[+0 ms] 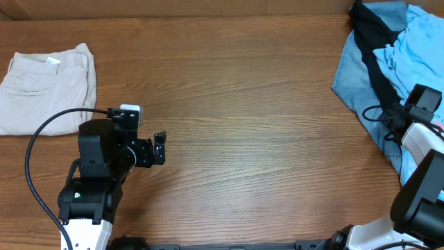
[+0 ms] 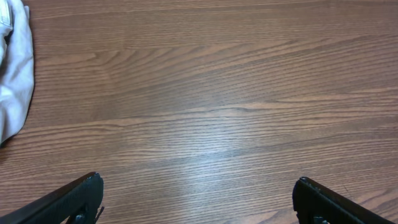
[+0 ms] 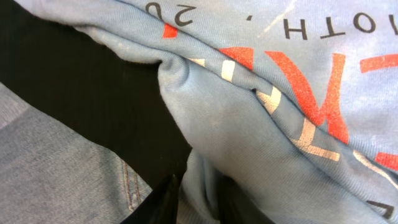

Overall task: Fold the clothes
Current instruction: 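Reach the right gripper into the clothing pile and grasp the light-blue t-shirt, then pull the light-blue t-shirt leftward onto the open table with the right gripper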

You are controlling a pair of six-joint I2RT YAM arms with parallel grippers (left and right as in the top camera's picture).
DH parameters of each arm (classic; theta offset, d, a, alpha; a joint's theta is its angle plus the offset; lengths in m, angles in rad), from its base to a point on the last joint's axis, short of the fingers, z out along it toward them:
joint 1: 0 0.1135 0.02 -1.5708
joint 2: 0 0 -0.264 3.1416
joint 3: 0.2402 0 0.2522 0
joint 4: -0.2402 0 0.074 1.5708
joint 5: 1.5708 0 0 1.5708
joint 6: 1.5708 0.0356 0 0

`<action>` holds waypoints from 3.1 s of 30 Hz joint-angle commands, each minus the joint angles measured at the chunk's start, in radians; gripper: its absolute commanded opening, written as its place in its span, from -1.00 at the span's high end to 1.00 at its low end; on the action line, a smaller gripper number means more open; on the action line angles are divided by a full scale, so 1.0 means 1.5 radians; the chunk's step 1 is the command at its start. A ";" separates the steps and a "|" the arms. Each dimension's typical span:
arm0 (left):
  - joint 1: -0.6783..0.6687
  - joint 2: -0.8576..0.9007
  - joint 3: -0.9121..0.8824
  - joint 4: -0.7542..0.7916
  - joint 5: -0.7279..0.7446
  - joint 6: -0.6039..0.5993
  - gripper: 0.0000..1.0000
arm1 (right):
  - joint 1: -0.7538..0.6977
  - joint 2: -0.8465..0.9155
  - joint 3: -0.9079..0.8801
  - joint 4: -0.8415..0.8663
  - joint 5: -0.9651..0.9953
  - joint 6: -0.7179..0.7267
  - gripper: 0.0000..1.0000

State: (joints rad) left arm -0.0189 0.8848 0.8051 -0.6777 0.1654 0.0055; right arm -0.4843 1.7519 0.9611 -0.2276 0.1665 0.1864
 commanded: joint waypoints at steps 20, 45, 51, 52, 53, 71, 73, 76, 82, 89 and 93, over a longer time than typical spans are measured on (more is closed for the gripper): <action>0.004 -0.001 0.016 0.002 0.005 -0.006 -1.00 | -0.001 -0.012 0.024 -0.006 -0.006 0.016 0.92; 0.004 -0.001 0.016 -0.001 0.006 -0.007 -1.00 | 0.610 -0.131 0.310 -0.238 -0.113 -0.037 0.92; 0.004 -0.001 0.016 -0.002 0.008 -0.007 -1.00 | 0.678 -0.079 0.310 -0.209 -0.113 -0.037 0.92; 0.004 -0.001 0.016 -0.002 0.008 -0.007 -1.00 | 0.685 -0.072 0.310 -0.199 -0.113 -0.037 0.92; 0.004 -0.001 0.016 -0.002 0.008 -0.007 -1.00 | 0.691 -0.067 0.310 -0.188 -0.113 -0.037 0.92; 0.004 0.016 0.016 -0.001 0.008 -0.007 -1.00 | 0.770 0.024 0.310 0.121 -0.146 -0.038 0.04; 0.004 0.021 0.016 -0.001 0.008 -0.007 -1.00 | 0.763 0.022 0.310 0.120 -0.093 -0.040 -1.00; 0.004 0.029 0.016 0.002 0.008 -0.021 -1.00 | 0.735 -0.003 0.311 0.089 -0.026 -0.040 -1.00; 0.003 0.045 0.016 0.039 0.018 -0.044 -1.00 | 0.641 -0.077 0.311 -0.060 -0.006 -0.040 -1.00; 0.004 0.135 0.016 0.154 0.079 -0.044 -1.00 | 0.517 -0.110 0.311 -0.282 -0.007 -0.018 -1.00; 0.004 0.235 0.023 0.229 0.136 -0.062 -1.00 | 0.477 -0.109 0.311 -0.363 -0.007 0.004 -1.00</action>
State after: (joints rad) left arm -0.0189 1.1244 0.8116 -0.3862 0.2638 -0.0536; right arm 0.2653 1.6054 1.4139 -0.7200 0.1471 0.1562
